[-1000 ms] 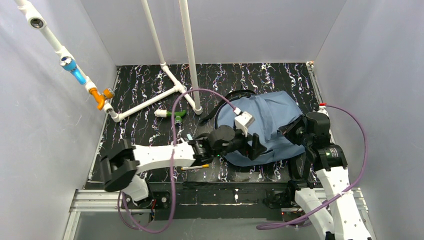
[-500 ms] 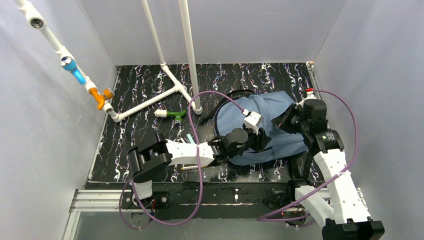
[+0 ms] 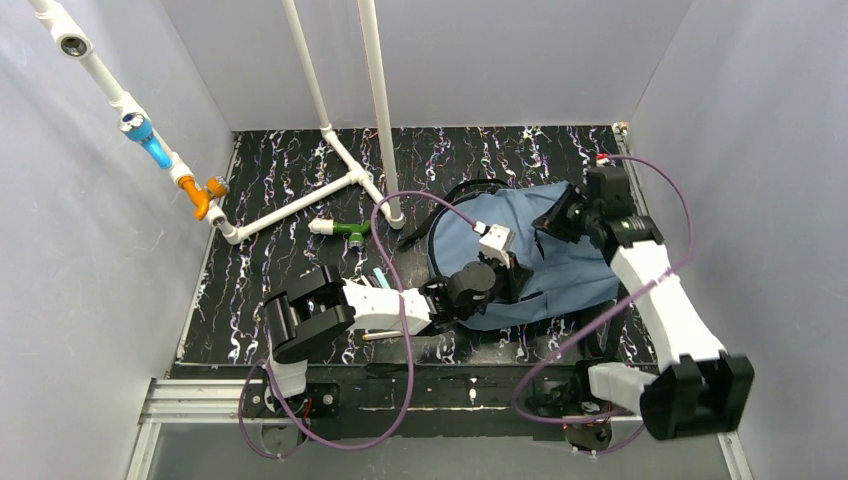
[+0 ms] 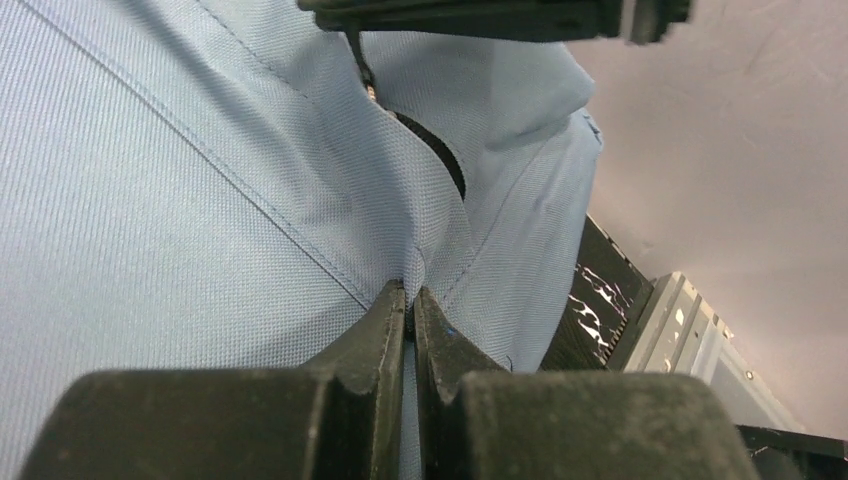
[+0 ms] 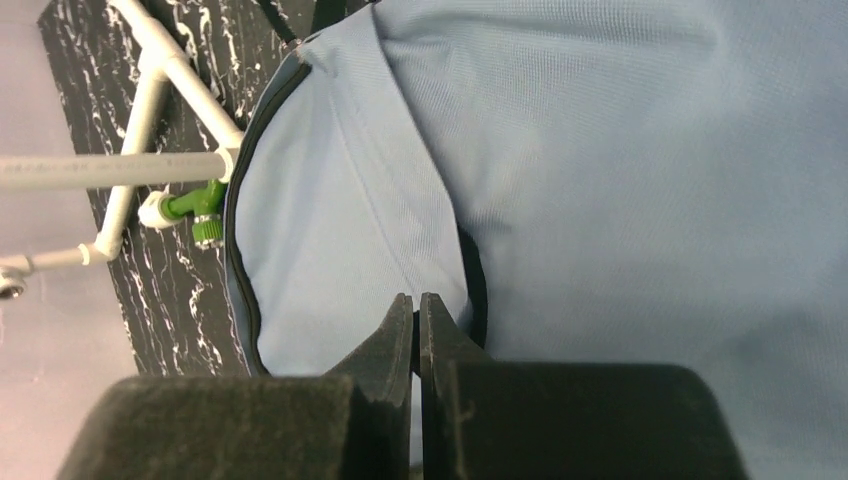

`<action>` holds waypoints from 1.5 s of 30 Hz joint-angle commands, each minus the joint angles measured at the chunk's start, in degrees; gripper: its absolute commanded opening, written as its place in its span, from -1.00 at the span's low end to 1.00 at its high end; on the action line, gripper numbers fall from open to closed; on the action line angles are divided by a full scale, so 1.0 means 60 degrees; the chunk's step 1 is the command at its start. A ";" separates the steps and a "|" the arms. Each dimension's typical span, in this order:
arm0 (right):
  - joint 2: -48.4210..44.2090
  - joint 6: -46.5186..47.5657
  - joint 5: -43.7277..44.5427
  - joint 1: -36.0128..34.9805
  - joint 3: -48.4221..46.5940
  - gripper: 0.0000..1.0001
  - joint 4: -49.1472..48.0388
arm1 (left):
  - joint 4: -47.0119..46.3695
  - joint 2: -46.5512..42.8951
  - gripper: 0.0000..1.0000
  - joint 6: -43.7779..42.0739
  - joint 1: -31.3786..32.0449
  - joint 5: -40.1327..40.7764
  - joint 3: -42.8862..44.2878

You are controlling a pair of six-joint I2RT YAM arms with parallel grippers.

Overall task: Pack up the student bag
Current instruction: Unzip the student bag at the center of the board.

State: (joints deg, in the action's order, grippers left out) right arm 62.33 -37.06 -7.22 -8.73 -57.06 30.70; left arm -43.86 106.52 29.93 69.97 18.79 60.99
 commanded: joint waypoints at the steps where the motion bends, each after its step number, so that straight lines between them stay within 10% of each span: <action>1: 0.1759 -0.0637 -0.0090 -0.0017 -0.1689 -0.97 -0.1920 | 0.0020 -0.0056 -1.00 0.0338 0.0093 0.0455 -0.0654; 16: 0.4853 -0.0179 0.0555 0.0103 -0.5185 -0.97 -0.2352 | -0.0398 -0.0122 -1.00 -0.0057 0.0867 0.0471 -0.1135; 27: 0.7872 0.1325 -0.1948 0.0073 -0.7873 -0.97 -0.2397 | -0.0498 -0.0110 -1.00 -0.0201 0.0948 0.0220 -0.1098; 29: 0.7508 0.1858 -0.1761 -0.0044 -0.7841 -0.64 -0.1664 | -0.0460 -0.0298 -1.00 -0.0326 0.0946 0.0094 -0.1166; 34: 0.5994 0.3408 -0.0795 -0.0301 -0.6909 0.19 0.0329 | 0.0422 -0.1426 -0.08 -0.0541 0.0929 0.0077 -0.1347; 45: 0.3509 0.4539 0.0860 -0.2032 -0.5102 0.72 0.1280 | 0.7908 -0.7007 0.79 -0.0009 0.0773 0.0829 -0.1466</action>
State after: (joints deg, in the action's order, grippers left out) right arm 83.92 -11.97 -6.76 -15.59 -89.23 36.56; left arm -19.70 75.46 26.68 75.44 18.22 52.97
